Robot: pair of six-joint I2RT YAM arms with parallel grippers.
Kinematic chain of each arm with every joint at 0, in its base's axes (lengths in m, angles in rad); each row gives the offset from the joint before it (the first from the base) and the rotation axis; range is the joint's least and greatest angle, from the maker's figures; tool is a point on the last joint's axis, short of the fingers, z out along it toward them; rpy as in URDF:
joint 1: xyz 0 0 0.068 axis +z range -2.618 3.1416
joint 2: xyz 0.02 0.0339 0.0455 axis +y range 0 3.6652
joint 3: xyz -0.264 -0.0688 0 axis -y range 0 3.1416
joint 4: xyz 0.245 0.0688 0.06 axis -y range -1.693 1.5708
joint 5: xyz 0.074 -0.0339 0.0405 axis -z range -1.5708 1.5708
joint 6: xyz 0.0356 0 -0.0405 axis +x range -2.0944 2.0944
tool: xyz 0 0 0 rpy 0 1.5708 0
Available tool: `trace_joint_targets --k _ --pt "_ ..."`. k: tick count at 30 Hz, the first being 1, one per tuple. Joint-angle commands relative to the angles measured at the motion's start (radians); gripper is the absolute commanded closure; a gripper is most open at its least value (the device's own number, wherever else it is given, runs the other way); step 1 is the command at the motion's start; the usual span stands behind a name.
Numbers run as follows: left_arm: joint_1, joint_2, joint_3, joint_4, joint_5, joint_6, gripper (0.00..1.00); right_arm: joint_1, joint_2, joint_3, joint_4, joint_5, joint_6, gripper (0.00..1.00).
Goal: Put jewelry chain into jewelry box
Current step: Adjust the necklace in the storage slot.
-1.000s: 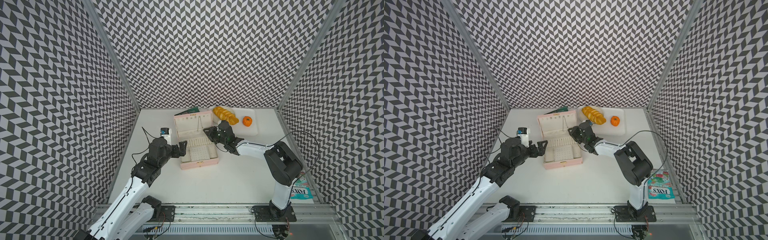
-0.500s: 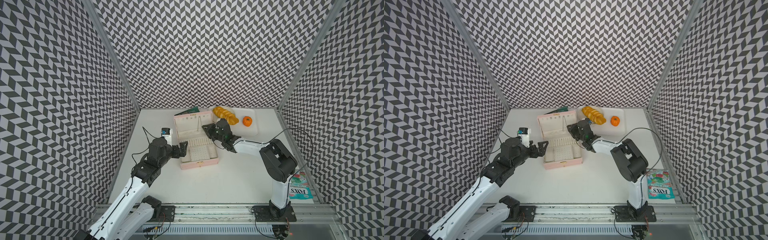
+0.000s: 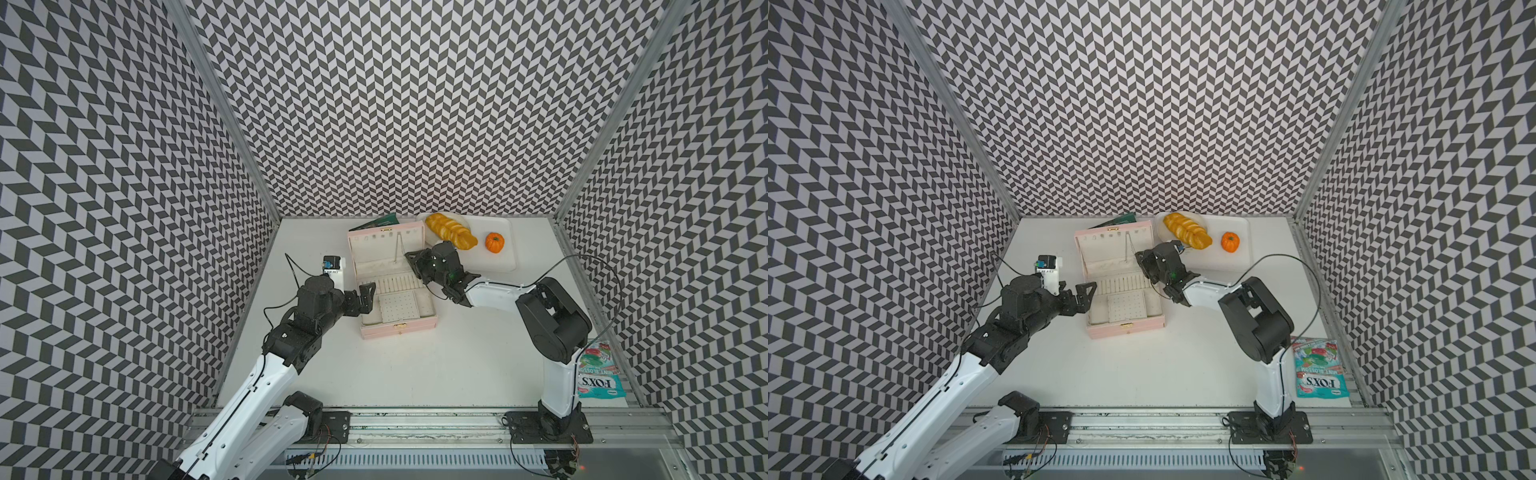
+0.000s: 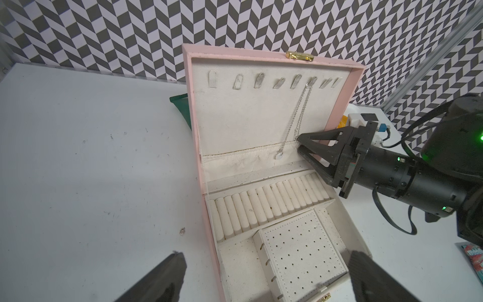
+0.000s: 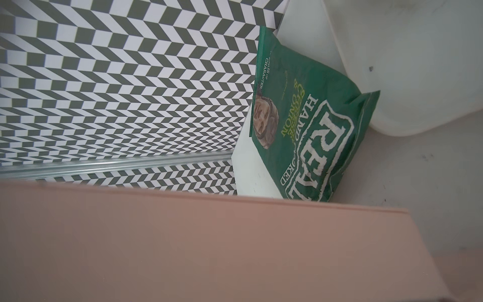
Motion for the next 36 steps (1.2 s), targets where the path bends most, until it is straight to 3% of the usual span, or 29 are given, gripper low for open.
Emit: trace_joint_targets --k 1,13,23,28,36 --pt "-0.004 -0.008 0.021 0.017 0.002 0.014 0.0 -0.011 -0.008 -0.017 0.055 0.041 0.014 0.73" --pt "-0.005 -0.011 0.019 0.017 0.001 0.012 0.0 -0.017 0.009 -0.008 0.056 0.053 0.034 0.74" --pt "-0.005 -0.013 0.012 0.025 0.006 0.01 0.0 -0.026 -0.022 -0.024 0.083 0.036 -0.008 0.86" --pt "-0.005 -0.013 0.01 0.028 0.003 0.011 0.0 -0.026 -0.054 -0.046 0.091 0.03 -0.03 1.0" --pt "-0.005 -0.012 0.009 0.029 0.001 0.01 0.0 -0.024 -0.1 -0.067 0.098 0.01 -0.055 1.0"
